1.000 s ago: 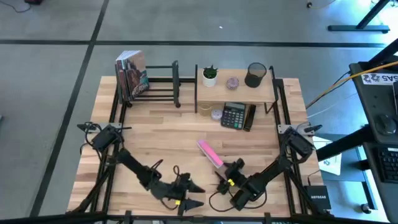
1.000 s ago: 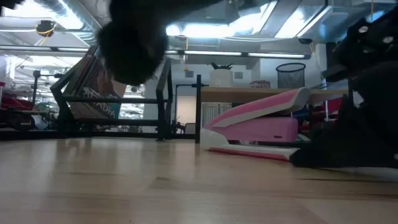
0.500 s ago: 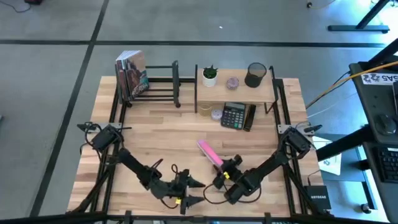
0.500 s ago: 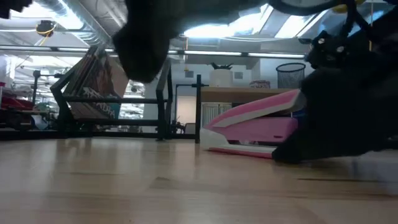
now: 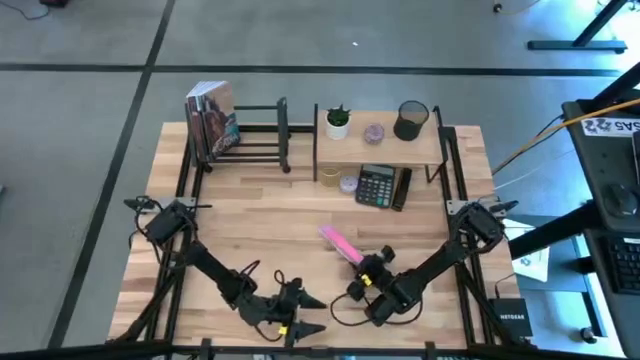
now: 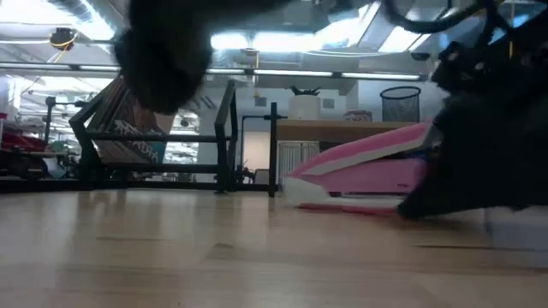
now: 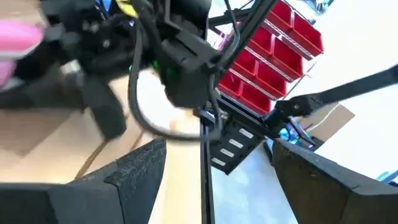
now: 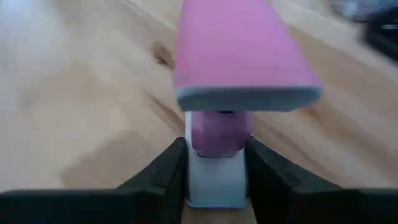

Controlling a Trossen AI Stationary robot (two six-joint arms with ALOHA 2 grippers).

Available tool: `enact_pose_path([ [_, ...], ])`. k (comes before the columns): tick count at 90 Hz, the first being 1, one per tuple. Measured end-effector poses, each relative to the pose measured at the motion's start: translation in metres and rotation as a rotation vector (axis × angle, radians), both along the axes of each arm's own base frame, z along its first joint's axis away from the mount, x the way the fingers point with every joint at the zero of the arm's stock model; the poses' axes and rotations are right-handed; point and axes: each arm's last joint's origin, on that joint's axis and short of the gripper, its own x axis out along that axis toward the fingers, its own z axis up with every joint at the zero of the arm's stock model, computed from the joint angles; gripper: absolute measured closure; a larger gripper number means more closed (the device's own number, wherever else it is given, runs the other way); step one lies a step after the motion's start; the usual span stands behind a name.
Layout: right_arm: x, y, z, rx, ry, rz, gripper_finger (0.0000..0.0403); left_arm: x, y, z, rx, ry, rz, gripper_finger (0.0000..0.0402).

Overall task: Stock shelves
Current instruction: Put the pink stapler under the shelf

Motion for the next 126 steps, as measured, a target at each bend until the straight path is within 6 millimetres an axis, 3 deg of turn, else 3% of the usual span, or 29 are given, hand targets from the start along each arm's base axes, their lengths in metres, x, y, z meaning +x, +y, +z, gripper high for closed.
enact_pose_path([
  [26,-0.066,0.024,0.052,0.16,0.17,-0.2,0.0293,-0.011,-0.009,0.001,0.029,-0.009,0.066,0.0126],
  [39,-0.108,0.034,0.054,0.192,0.279,-0.352,0.0293,-0.013,-0.011,-0.001,0.036,0.005,0.06,0.0126],
  [49,-0.119,0.037,0.043,0.254,0.373,-0.386,0.0293,-0.015,-0.013,-0.003,0.047,0.019,0.059,0.0126],
  [80,-0.127,-0.027,0.014,0.134,0.499,-0.6,0.0293,-0.016,-0.013,-0.004,0.046,0.02,0.072,0.0126],
  [101,-0.125,-0.056,0.021,0.214,0.463,-0.64,0.0293,-0.016,-0.013,-0.004,0.043,0.024,0.075,0.0126],
  [112,-0.126,-0.081,0.03,0.18,0.435,-0.697,0.0293,-0.014,-0.011,-0.004,0.038,0.024,0.087,0.0126],
  [126,-0.125,-0.104,0.027,0.228,0.326,-0.708,0.0293,-0.014,-0.011,-0.004,0.031,0.024,0.089,0.0126],
])
